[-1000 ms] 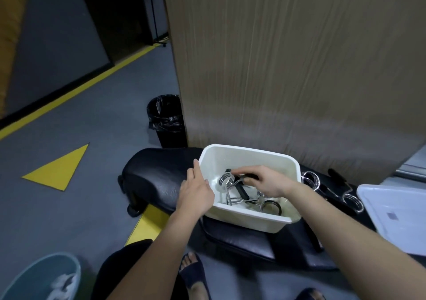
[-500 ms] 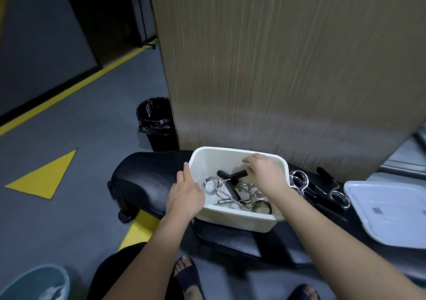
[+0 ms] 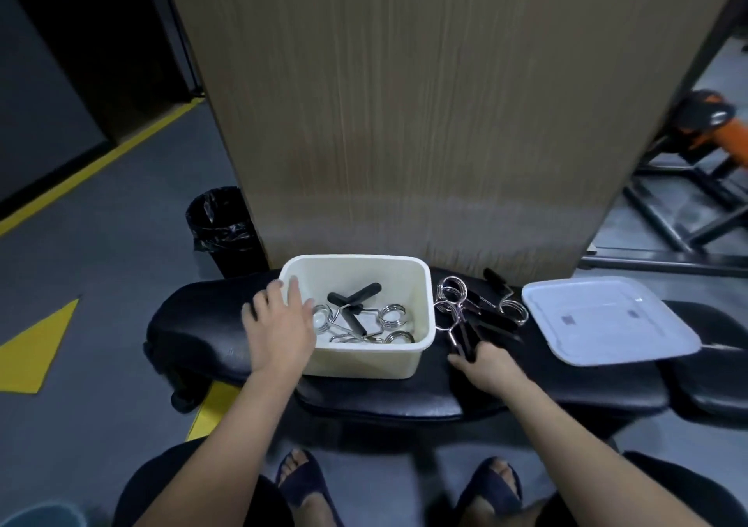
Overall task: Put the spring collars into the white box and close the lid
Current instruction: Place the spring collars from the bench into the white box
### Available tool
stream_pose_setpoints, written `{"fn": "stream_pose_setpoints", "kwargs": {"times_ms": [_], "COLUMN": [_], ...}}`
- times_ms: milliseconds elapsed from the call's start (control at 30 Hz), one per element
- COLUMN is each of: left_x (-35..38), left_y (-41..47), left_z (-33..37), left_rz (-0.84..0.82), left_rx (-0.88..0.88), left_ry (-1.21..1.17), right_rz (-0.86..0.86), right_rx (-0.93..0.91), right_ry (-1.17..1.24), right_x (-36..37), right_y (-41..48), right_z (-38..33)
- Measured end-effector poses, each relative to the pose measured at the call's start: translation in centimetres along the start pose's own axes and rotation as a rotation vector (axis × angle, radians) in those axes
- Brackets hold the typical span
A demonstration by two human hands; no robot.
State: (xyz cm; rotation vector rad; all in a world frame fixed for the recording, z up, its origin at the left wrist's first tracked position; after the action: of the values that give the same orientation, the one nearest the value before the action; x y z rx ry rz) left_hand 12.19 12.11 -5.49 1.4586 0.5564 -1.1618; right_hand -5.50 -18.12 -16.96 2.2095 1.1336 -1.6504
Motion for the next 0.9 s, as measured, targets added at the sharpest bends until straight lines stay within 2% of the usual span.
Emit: {"fn": "stream_pose_setpoints", "kwargs": {"times_ms": [67, 133, 267, 433, 567, 767, 900], "left_x": [0.1, 1.5, 2.0, 2.9, 3.0, 3.0, 3.0], "left_y": [-1.4, -3.7, -4.9, -4.2, -4.2, -4.3, -4.4], "left_z": [2.3, 4.3, 4.7, 4.7, 4.5, 4.6, 4.6], "left_rz": [-0.086, -0.244, -0.256, -0.413, -0.419, -0.434, -0.452], "left_rx": [0.046, 0.077, 0.100, 0.069, 0.060, 0.061, 0.058], "left_ry": [-0.149, -0.184, -0.158, -0.170, -0.172, -0.155, -0.148], "right_rz": [-0.020, 0.001, 0.026, 0.166, 0.226, 0.159, 0.122], "right_rx": [-0.020, -0.053, -0.078, -0.126, -0.084, 0.055, 0.066], "right_ry": [-0.030, -0.055, -0.114, -0.170, 0.091, 0.884, 1.114], "right_x": [0.9, 1.1, 1.0, -1.8, -3.7, -3.4, -3.7], "right_y": [-0.4, -0.6, -0.5, -1.4, -1.2, -1.4, -1.8], "right_z": [0.2, -0.3, -0.6, -0.6, 0.8, 2.5, 2.8]}}
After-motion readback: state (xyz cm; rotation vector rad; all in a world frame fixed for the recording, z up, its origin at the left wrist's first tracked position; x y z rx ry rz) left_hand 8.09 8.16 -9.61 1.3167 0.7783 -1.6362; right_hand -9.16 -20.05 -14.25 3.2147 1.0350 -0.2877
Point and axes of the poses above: each hand's wrist, its own y-axis towards the middle knuckle, its own x-axis out of the palm, z = x × y, the point moved 8 cm from there along y, towards the middle knuckle, and after that the axes turned 9 degrees about z, right-handed, at the moved point
